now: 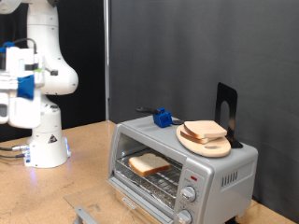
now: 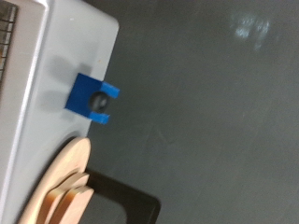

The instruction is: Make a piece of toast with the oven

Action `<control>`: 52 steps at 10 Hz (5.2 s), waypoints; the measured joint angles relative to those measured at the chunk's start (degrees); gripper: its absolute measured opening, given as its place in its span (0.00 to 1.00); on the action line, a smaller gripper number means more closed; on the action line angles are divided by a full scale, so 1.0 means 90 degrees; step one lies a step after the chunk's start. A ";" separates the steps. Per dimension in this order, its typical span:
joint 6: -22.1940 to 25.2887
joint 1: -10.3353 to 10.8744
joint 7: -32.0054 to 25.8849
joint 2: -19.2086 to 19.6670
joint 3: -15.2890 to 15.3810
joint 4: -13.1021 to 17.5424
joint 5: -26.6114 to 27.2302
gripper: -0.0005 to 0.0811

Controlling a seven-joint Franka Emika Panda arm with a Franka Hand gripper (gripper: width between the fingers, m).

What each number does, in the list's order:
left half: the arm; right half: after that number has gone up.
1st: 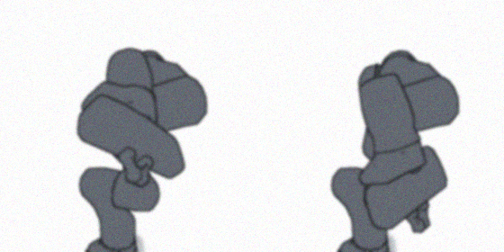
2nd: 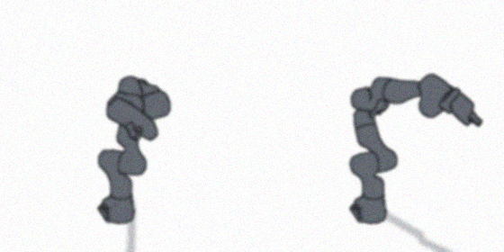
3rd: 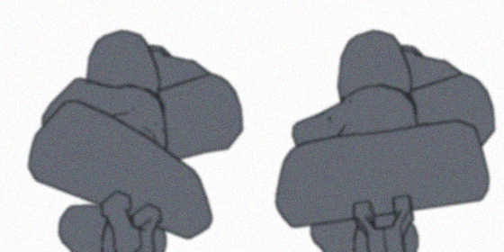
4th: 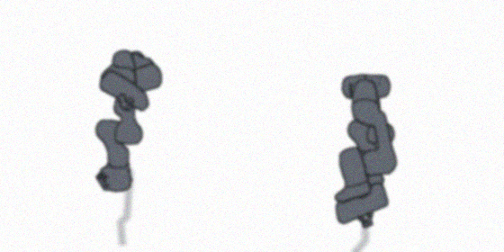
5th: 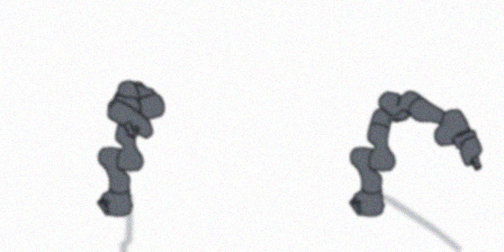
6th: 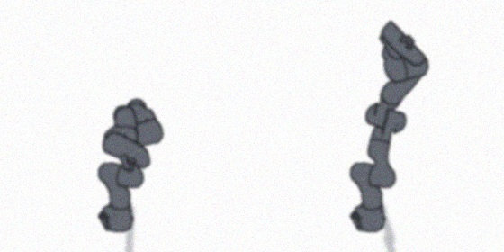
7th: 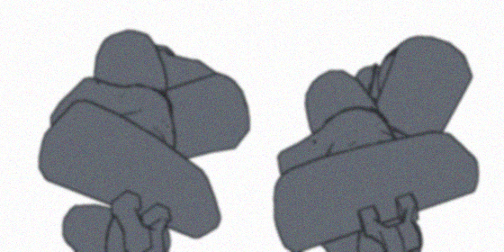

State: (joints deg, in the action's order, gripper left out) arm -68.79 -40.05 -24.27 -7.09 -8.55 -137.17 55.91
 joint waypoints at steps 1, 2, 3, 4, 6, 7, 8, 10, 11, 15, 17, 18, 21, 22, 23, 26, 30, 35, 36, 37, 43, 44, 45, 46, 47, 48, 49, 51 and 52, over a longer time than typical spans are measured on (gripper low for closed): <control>-0.0001 -0.0052 0.0018 0.0224 -0.0055 0.0164 -0.0024 1.00; 0.0000 -0.0080 0.0035 0.0442 -0.0068 0.0330 -0.0123 1.00; 0.0047 -0.0076 0.0014 0.0626 -0.0057 0.0493 -0.0448 1.00; 0.0130 -0.0052 0.0003 0.0774 -0.0024 0.0698 -0.0718 1.00; 0.0191 -0.0062 0.0116 0.0779 -0.0035 0.0637 -0.0538 1.00; 0.0156 -0.0062 0.0302 0.0803 -0.0037 0.0617 -0.0482 1.00; -0.0159 -0.0054 0.0411 0.0862 -0.0028 0.0589 -0.0397 1.00; -0.1032 -0.0042 0.0410 0.1170 0.0043 0.0589 -0.0383 1.00; -0.1418 -0.0026 0.0368 0.1370 0.0064 0.0610 -0.0416 1.00; -0.2365 -0.0033 -0.0027 0.2283 0.0083 0.0935 -0.0707 1.00; -0.2629 -0.0056 -0.0228 0.2776 0.0067 0.1224 -0.0802 1.00; -0.2737 -0.0062 -0.0298 0.3019 0.0051 0.1367 -0.0819 1.00; -0.2875 -0.0058 -0.0583 0.3653 0.0096 0.1709 -0.0791 1.00; -0.2881 -0.0032 -0.0634 0.3783 0.0200 0.1717 -0.0784 1.00; -0.2899 0.0030 -0.0645 0.3883 0.0330 0.1686 -0.0784 1.00; -0.3385 0.0350 -0.0650 0.3999 0.0628 0.1320 -0.0785 1.00; -0.3930 0.0676 -0.0761 0.3966 0.0996 0.0710 -0.0545 1.00; -0.2270 0.0489 -0.1436 0.3527 0.1135 0.0479 -0.0534 1.00; -0.2000 0.0440 -0.1500 0.3383 0.1136 0.0424 -0.0486 1.00; -0.1835 0.0423 -0.1541 0.3212 0.1140 0.0323 -0.0377 1.00; -0.2039 0.0649 -0.1636 0.2081 0.1582 -0.0370 0.0866 1.00; -0.2037 0.0704 -0.1634 0.1928 0.1689 -0.0438 0.1020 1.00; -0.2040 0.0771 -0.1595 0.1765 0.1798 -0.0512 0.1157 1.00; -0.2048 0.0841 -0.1514 0.1597 0.1906 -0.0582 0.1284 1.00; -0.2058 0.0909 -0.1392 0.1418 0.2015 -0.0653 0.1402 1.00; -0.2073 0.0975 -0.1245 0.1226 0.2112 -0.0725 0.1500 1.00; -0.2074 0.1008 -0.1086 0.1028 0.2184 -0.0797 0.1534 1.00; -0.1933 0.0929 -0.0716 0.0693 0.2112 -0.0914 0.1438 1.00; -0.1808 0.0824 -0.0540 0.0590 0.1996 -0.0943 0.1314 1.00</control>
State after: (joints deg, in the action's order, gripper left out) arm -85.06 -32.63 -29.14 -1.78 9.41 -145.65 67.73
